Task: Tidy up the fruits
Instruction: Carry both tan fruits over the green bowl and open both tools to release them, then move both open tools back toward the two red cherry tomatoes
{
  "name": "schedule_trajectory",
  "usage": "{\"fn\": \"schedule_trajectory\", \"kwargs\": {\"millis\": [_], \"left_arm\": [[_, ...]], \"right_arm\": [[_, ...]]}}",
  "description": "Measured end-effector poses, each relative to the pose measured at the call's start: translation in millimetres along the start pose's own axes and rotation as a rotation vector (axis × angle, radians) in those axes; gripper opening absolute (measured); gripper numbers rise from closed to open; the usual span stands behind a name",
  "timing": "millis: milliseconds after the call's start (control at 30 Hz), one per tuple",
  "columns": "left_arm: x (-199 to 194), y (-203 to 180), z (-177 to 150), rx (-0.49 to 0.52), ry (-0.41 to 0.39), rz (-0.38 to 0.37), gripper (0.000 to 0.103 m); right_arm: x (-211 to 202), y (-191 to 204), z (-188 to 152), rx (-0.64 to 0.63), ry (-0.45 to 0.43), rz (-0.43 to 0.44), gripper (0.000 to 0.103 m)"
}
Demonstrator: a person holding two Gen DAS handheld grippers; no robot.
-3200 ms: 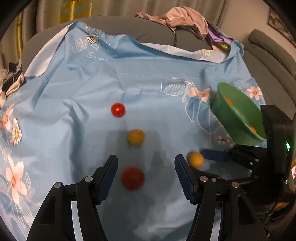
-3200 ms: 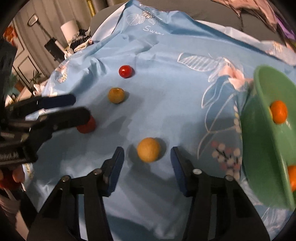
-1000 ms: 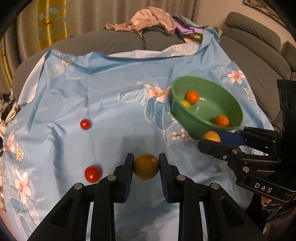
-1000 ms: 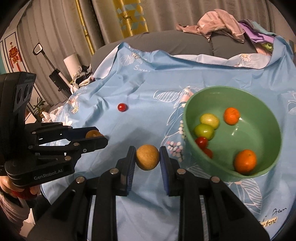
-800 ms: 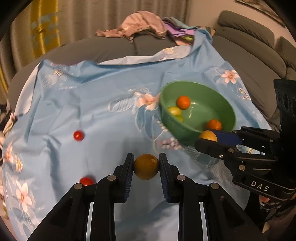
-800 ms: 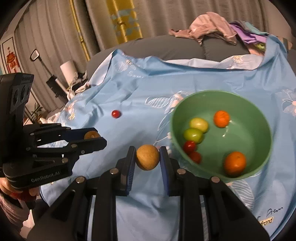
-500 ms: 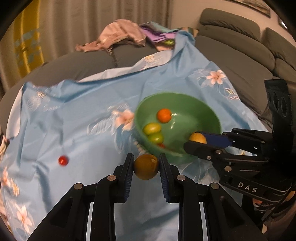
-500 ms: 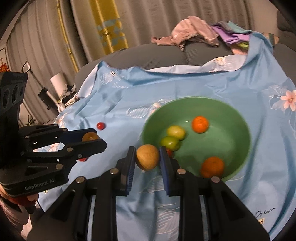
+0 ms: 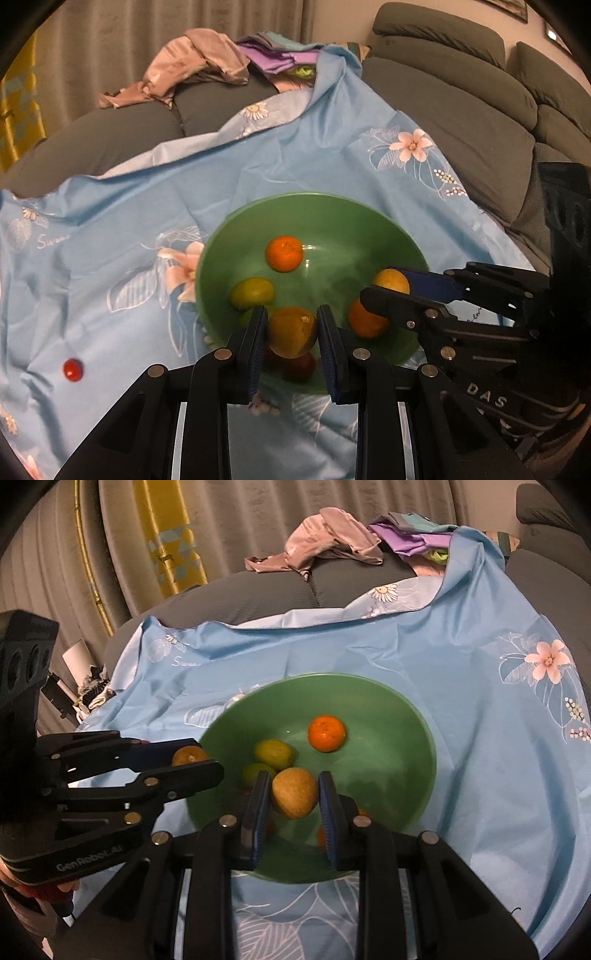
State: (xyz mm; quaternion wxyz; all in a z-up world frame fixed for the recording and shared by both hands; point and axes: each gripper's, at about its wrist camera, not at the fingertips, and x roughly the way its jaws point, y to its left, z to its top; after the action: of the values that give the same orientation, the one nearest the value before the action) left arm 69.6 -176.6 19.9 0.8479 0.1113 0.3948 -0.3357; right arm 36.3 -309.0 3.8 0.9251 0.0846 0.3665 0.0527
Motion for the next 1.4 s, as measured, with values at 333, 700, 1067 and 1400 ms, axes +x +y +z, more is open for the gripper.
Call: {"fn": "schedule_trajectory", "kwargs": {"millis": [333, 700, 1067, 1400], "left_arm": [[19, -5, -5, 0.02, 0.049, 0.029, 0.027], [26, -1, -9, -0.001, 0.08, 0.04, 0.027], [11, 1, -10, -0.028, 0.062, 0.042, 0.049], [-44, 29, -46, -0.145, 0.026, 0.077, 0.067]], "right_arm": [[7, -5, -2, -0.001, 0.008, -0.006, 0.027], [11, -8, -4, 0.01, 0.03, -0.015, 0.029], [2, -9, -6, 0.039, 0.019, -0.01, 0.041], [-20, 8, -15, 0.057, -0.015, 0.014, 0.058]]}}
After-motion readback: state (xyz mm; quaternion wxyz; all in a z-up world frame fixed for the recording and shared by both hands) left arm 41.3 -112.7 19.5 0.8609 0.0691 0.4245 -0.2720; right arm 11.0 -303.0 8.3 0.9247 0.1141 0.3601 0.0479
